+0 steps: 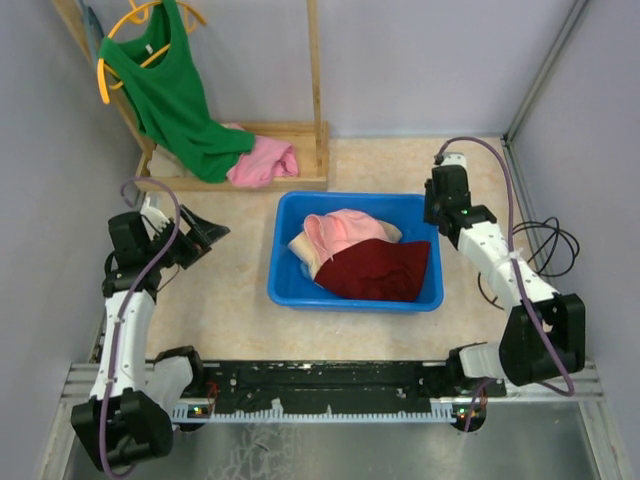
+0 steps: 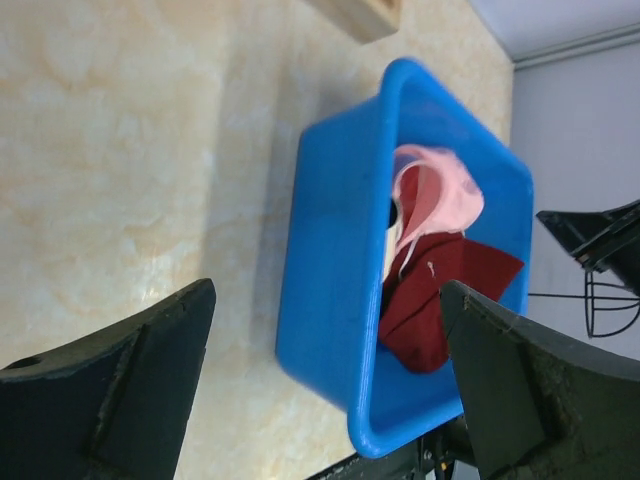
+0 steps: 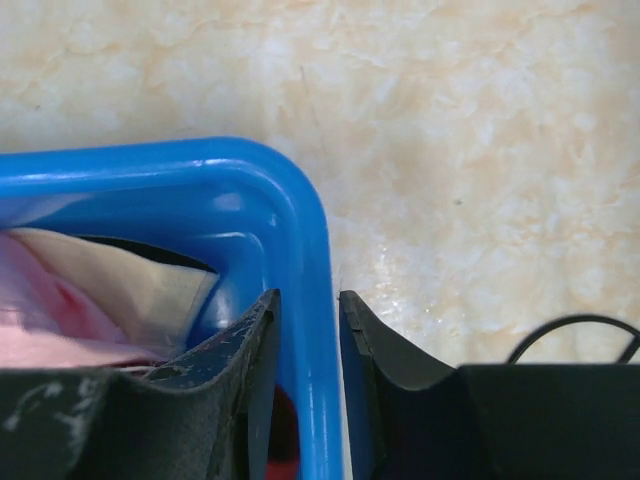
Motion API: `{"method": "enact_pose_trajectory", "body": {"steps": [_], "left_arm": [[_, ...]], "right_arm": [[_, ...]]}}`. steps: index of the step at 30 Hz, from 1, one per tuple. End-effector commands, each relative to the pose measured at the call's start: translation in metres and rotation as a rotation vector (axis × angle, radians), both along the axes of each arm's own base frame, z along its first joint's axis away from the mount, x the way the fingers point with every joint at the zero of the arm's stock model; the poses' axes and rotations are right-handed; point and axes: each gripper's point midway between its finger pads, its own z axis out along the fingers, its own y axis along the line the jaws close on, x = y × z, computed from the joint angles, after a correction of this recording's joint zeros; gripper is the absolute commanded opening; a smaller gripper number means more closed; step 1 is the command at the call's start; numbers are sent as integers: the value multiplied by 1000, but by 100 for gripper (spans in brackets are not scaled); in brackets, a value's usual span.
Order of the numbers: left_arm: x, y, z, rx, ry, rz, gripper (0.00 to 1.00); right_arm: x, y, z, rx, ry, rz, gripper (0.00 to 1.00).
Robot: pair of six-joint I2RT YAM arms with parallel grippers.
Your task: Stack the hats
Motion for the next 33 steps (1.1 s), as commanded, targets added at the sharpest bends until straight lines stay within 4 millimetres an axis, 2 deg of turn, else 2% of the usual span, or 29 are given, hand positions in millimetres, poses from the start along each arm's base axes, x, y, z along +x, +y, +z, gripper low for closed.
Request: {"method": "enact_pose_trajectory", "body": {"steps": [1,5,8,12,17,22,25,30,33], "left_arm": [[-18,-8,-29,-1,64,-45,99],[-25,-12,-48,-22,106,-56,99],[-26,-17,-55,-25,116,-67,99],[-30,-33,-68,-19,139,-95,97],[-36,-61,-86,-16,178,-137,90],[-40,-95,-102,13,207,-178,90],[-38,-116,-109,35,227,-207,90],[-23,-143,-111,59,234,-229,91],[-15,-161,-110,60,231,-248,92]], "right_arm": [[22,-12,26,-54,-92,-38,32],[21,-14,16,-42,-91,-54,36],[12,-14,29,-12,-132,-62,37],[-17,-5,60,46,-202,-37,36],[-63,34,76,108,-200,60,38],[-118,84,52,225,-98,194,39],[-146,105,35,253,-52,250,39],[-184,144,10,267,42,361,39],[-199,158,-12,270,111,389,39]]}}
